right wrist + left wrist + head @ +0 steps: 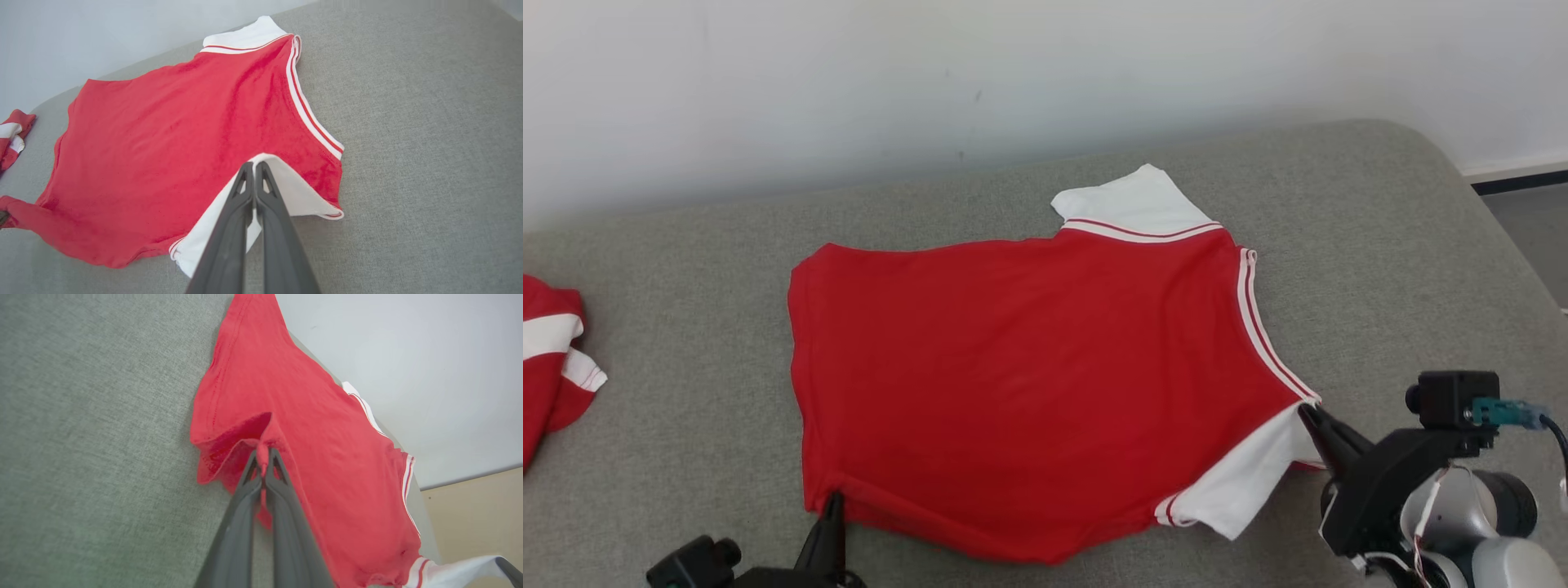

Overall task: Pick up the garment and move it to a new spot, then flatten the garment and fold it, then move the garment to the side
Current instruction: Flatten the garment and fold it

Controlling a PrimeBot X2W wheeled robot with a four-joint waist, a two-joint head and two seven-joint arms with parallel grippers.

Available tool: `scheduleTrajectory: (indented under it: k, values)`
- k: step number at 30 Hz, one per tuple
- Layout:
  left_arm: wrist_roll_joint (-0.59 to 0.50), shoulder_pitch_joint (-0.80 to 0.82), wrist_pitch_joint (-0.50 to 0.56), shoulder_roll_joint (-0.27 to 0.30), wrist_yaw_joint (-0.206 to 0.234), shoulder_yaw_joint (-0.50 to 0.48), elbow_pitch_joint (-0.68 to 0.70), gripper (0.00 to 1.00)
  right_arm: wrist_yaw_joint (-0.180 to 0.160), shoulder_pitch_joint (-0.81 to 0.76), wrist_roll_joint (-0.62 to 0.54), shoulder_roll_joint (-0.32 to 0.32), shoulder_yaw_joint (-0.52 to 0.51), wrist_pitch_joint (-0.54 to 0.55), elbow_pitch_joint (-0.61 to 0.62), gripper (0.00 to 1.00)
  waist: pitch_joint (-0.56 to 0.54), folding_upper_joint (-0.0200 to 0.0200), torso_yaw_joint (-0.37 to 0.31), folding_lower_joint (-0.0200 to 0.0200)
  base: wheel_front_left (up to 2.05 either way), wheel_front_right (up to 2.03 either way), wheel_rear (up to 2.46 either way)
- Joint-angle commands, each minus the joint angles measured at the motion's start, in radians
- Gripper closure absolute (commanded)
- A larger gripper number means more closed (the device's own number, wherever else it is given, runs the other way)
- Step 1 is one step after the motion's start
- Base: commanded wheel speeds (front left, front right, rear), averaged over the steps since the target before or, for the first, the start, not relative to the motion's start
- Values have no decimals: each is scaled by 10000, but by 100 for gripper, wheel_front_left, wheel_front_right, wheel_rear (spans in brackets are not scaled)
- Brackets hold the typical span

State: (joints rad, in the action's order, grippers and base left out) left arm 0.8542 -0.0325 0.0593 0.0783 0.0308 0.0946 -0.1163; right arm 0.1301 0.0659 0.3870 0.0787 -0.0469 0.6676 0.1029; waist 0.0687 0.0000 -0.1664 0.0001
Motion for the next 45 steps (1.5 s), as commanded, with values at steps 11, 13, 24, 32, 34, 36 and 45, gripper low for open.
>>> scheduleTrajectory:
  k: [11,13,24,32,34,36,45]
  values:
    - [-310,2080,-763,-210,739,257,-1196,100,8,2768,-645,-199,387,-1979,-2115,100,1239,0,475,-1,0,0,0]
    - [-344,2309,-810,-213,862,297,-1378,100,8,3079,-805,-204,314,-2439,-2384,100,1355,0,540,-1,0,0,0]
    - [-477,3068,-899,-142,1073,363,-1861,100,8,3908,-1627,-272,-162,-4168,-3662,100,1754,0,678,-1,0,0,0]
    - [-590,3360,-948,-47,1106,411,-1947,100,8,4229,-1471,-287,-200,-4777,-4251,100,1847,0,676,-1,0,0,0]
    - [-672,3411,-1048,-14,1069,435,-1909,73,8,4293,-1323,-285,-227,-4985,-4381,100,1842,0,683,-1,0,0,0]
    - [-708,3401,-1155,-11,1109,430,-1911,0,9,4326,-1296,-289,-187,-5137,-4551,0,1813,0,689,-1,0,0,0]
    - [-1026,2748,-1429,250,1104,588,-1792,0,9,4095,-1210,-283,-263,-5393,-4670,0,1366,0,707,-1,0,0,0]
